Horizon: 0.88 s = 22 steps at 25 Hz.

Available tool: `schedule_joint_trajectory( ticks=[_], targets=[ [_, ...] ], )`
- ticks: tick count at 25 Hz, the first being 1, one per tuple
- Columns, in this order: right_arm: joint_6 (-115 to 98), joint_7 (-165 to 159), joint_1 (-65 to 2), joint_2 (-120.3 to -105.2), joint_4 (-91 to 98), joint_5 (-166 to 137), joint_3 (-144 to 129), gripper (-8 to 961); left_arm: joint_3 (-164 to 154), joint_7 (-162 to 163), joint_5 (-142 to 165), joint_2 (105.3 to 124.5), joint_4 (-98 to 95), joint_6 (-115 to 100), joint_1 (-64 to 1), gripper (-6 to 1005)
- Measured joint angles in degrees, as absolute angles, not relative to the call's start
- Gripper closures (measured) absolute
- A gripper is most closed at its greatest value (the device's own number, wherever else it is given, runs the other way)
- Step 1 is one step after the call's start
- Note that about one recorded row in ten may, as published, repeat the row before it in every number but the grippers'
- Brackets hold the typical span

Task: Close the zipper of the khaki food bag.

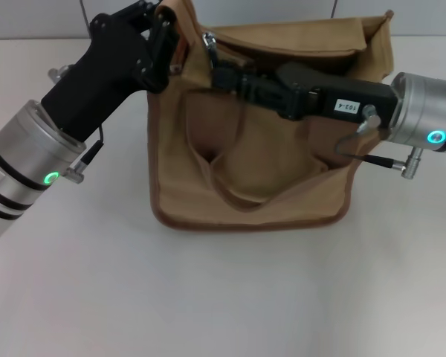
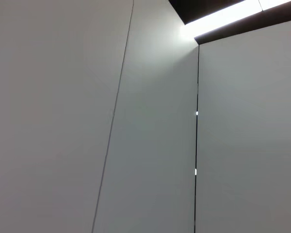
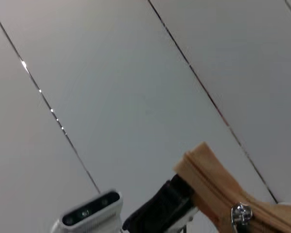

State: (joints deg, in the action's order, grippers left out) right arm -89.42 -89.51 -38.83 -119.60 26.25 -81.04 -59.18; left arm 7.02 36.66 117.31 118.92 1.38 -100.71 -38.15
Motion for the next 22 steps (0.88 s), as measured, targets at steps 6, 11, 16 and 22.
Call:
schedule_joint_trajectory(
  ticks=[6,11,16,22],
  targets=[
    [-85.4,-89.4,-39.7,-119.72,26.6,-80.6,-60.3,586,6.7,36.6,117.6,119.04,1.6,-99.6,-39.4,962],
    [-86.6,-88.9,-38.9,-119.77,26.7,-78.9,-60.1,466,6.9,36.3,117.6,119.08,2.2,-99.2,-39.5,962],
    [-87.2,-88.0,-37.8,-119.68,27.3,-76.9,-60.4,403,6.9,36.3,117.6,119.02,2.2,-99.0,-39.3,961],
    [-84.7,-87.2,-38.8,-119.65,26.8,-76.8,-62.3,405,6.8,36.3,117.7,119.04,2.2,-98.4,-39.5,961]
  ],
)
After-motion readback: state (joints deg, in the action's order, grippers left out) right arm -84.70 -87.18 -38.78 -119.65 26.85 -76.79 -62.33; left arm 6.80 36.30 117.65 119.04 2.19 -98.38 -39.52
